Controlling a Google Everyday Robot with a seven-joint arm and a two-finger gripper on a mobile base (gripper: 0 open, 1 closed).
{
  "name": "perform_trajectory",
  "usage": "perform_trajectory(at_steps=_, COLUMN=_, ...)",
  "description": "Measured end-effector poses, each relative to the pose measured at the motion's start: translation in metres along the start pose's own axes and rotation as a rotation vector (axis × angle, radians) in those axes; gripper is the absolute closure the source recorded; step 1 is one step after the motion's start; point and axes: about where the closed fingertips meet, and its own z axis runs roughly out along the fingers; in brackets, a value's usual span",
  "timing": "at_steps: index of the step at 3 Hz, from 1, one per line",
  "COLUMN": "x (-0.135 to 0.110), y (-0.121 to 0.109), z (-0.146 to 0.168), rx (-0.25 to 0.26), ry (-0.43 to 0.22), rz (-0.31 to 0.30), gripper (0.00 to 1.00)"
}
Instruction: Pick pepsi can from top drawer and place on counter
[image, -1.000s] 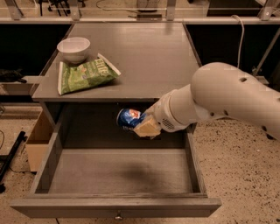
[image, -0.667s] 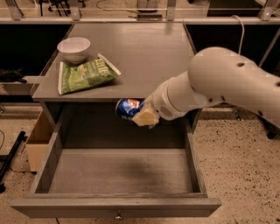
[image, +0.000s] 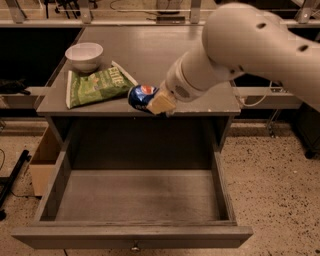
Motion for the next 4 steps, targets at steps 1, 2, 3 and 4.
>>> perform_trajectory(at_steps=1, x=-0.01, y=-0.026, z=-0.006, rx=0.022, ry=0.022, rz=-0.018, gripper=1.0)
perform_trajectory(at_steps=2, x=-0.005, y=-0.065, z=-0.003, rx=0.048, ry=0.065, rz=0.007, gripper=1.0)
perform_trajectory(at_steps=3, x=0.012, y=-0.116, z=0.02, rx=0.063, ry=0.098, rz=0.059, gripper=1.0)
perform_trajectory(at_steps=4, x=0.018, y=-0.118, z=0.029, rx=0.054, ry=0.11, rz=0.07, gripper=1.0)
